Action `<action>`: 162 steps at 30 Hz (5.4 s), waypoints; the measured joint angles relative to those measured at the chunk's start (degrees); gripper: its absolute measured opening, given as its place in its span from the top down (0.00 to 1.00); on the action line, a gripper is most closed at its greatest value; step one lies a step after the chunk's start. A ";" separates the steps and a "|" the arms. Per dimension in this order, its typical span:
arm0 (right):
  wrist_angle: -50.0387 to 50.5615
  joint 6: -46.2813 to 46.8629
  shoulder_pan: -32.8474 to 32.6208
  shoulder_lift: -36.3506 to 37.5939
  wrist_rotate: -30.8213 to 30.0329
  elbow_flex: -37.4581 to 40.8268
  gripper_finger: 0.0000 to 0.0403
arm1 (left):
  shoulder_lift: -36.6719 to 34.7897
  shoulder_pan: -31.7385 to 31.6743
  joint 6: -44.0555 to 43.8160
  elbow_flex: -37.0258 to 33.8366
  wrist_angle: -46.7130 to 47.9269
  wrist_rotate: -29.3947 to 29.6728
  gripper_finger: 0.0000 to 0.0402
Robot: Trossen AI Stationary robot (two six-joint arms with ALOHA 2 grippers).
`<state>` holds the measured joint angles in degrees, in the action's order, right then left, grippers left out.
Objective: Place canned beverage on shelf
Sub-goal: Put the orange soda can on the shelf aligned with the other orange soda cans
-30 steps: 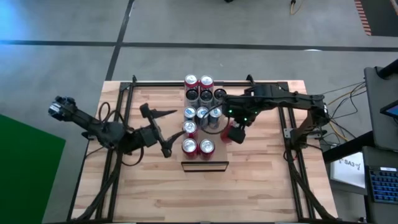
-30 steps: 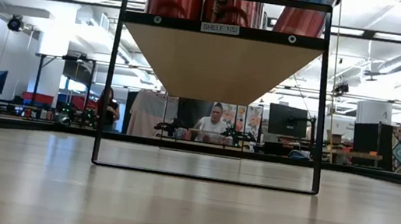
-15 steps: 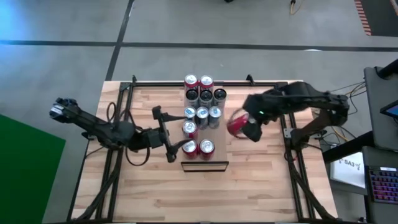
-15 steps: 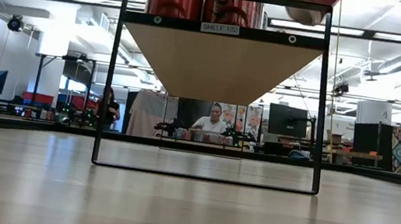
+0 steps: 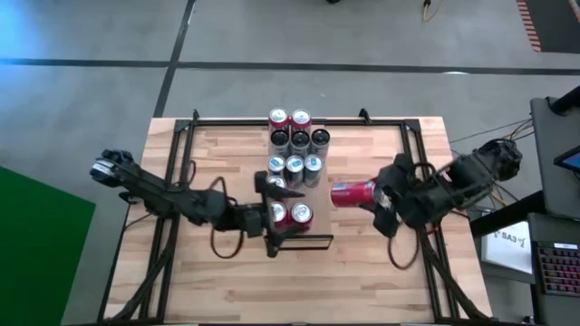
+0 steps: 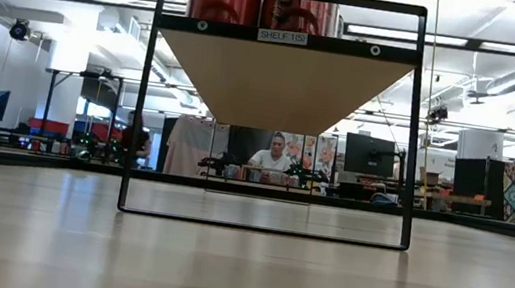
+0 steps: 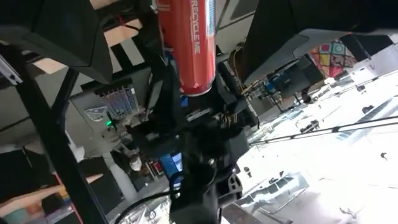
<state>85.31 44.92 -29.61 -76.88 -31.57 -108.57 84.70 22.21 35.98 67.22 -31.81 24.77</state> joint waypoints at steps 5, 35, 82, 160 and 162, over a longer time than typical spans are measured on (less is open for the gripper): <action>-0.43 1.61 -4.78 0.00 -3.82 0.00 0.28 | 6.14 -2.01 -1.19 8.04 6.33 0.31 0.20; -0.23 1.16 -5.63 0.07 -3.92 0.00 0.28 | 20.64 -4.74 -2.58 30.60 29.89 6.05 0.05; -1.67 5.23 -5.42 -1.70 -7.56 0.22 0.24 | 24.75 -8.38 -4.80 30.38 23.13 4.61 0.32; -57.58 -51.67 -11.88 2.91 -14.70 22.59 0.21 | -0.68 5.59 -8.01 -17.39 -29.03 -4.29 0.31; -67.06 -58.25 -11.64 2.91 -14.16 25.84 0.21 | -0.56 5.60 -8.01 -17.58 -28.91 -4.33 0.31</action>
<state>18.26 -13.32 -41.25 -73.97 -45.73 -82.73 84.15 27.81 27.97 49.64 -60.72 20.45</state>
